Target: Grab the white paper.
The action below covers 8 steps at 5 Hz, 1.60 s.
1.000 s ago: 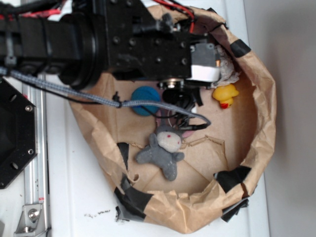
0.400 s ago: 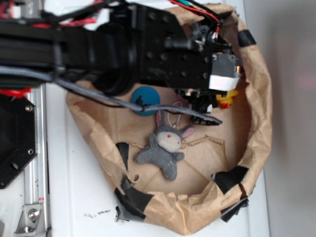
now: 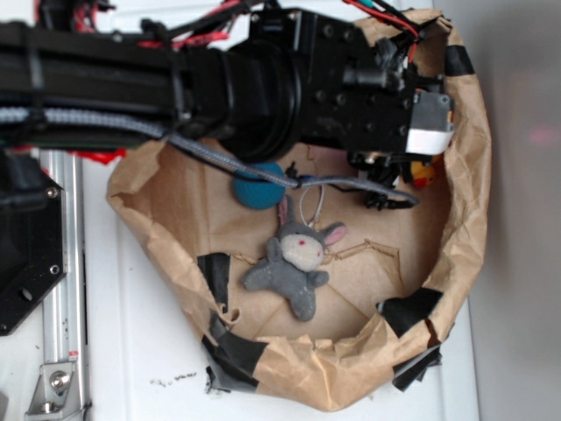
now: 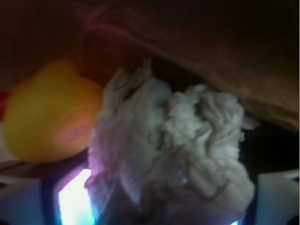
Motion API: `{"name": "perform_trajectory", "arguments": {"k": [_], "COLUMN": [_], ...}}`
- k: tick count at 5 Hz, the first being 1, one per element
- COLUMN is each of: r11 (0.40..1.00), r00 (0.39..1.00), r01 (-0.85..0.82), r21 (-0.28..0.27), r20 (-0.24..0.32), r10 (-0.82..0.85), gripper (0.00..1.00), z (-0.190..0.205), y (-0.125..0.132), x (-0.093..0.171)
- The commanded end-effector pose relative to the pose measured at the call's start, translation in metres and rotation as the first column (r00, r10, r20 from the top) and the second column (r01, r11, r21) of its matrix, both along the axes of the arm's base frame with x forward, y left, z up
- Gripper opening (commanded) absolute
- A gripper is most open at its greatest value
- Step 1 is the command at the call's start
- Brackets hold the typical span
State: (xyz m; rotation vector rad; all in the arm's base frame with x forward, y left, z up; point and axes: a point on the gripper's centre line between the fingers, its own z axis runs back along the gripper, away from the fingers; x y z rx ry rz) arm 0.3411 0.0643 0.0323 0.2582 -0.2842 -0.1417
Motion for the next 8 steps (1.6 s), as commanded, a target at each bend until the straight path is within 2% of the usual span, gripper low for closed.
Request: {"name": "perform_trajectory", "arguments": {"k": [1,2,3,4,5,6,7,8], "r11": [1.0,0.999,0.991,0.995,0.996,0.943,0.903,0.904], "r00": [1.0,0.999,0.996,0.985,0.959,0.926,0.908,0.912], "r01": [0.007,-0.04,-0.091,-0.067,-0.057,-0.287,-0.366,-0.362], "r21": [0.004,-0.015,-0.094,-0.069,-0.073,-0.167,-0.225,-0.229], "r20": [0.011,-0.013,-0.027,-0.165,-0.281,-0.299,-0.299,-0.287], "r10": [-0.007,0.04,0.089,0.055,0.034,0.229,0.294,0.292], "gripper": [0.0,0.0,0.0,0.0,0.0,0.0,0.0,0.0], "z": [0.011,0.018,0.046,0.094,0.137,0.149,0.145,0.144], "y": [0.008,0.011,0.001,-0.029,-0.051,-0.05,-0.046,-0.045], "x": [0.007,0.0,-0.022,-0.057,-0.078,-0.088,-0.091,-0.092]}}
